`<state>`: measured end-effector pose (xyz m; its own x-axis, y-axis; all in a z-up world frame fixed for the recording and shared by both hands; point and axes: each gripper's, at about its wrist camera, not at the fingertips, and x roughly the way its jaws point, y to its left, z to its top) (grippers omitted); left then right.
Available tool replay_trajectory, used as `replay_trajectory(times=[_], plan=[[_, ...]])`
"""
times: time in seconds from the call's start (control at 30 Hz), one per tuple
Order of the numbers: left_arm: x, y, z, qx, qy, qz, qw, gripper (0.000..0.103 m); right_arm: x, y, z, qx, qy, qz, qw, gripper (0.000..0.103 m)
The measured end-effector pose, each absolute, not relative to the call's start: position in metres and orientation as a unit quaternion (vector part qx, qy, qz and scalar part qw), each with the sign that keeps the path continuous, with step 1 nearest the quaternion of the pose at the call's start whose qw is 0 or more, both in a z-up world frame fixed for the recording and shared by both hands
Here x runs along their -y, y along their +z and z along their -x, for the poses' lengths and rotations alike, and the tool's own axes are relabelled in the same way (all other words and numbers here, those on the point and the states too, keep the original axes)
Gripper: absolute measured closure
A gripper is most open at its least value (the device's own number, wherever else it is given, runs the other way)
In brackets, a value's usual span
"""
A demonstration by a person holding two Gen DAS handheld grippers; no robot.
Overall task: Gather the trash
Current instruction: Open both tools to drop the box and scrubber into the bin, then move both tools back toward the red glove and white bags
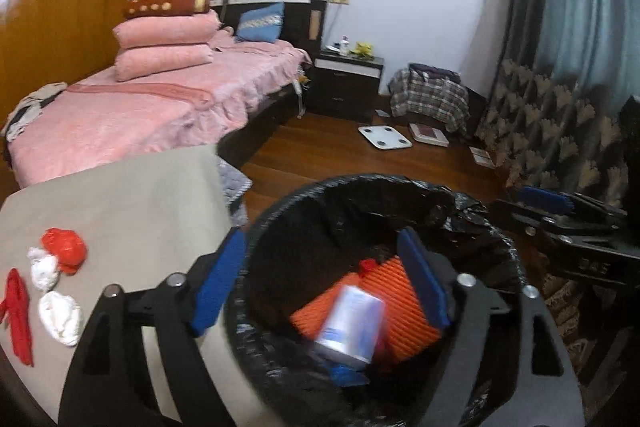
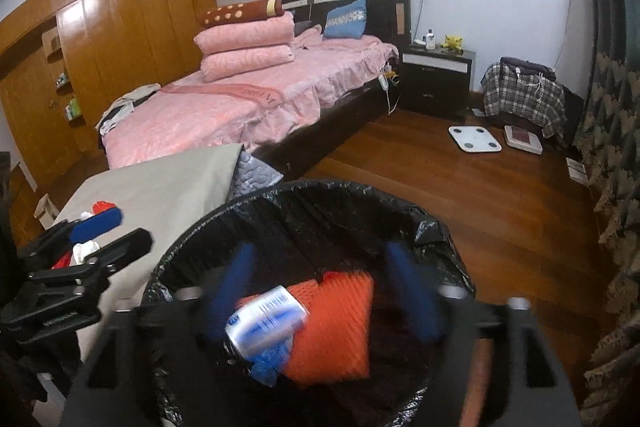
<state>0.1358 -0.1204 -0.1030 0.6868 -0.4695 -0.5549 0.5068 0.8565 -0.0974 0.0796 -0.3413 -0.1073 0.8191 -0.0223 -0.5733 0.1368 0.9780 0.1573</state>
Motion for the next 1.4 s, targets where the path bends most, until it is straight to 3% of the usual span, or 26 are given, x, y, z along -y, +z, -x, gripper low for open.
replay_trajectory(times=[0.07,0.17,0.77,1.4], plan=[[0.107,-0.098,-0.134,-0.286,-0.249,-0.028,0.925,0.015,0.335,-0.103,-0.079,-0.29,-0.039,-0.095,0.951,0.01],[0.084,-0.09,-0.132,-0.281,-0.226,-0.018,0.933,0.013,0.325,-0.095,-0.081,-0.28,-0.027,-0.095,0.955,0.006],[-0.066,-0.063,-0.121,-0.25,-0.067,0.009,0.966,0.012,0.193,-0.068,-0.124,-0.248,0.087,-0.064,0.963,0.006],[-0.189,-0.099,-0.134,-0.278,0.046,0.019,0.959,0.012,0.063,-0.113,-0.176,-0.284,0.155,-0.032,0.946,0.006]])
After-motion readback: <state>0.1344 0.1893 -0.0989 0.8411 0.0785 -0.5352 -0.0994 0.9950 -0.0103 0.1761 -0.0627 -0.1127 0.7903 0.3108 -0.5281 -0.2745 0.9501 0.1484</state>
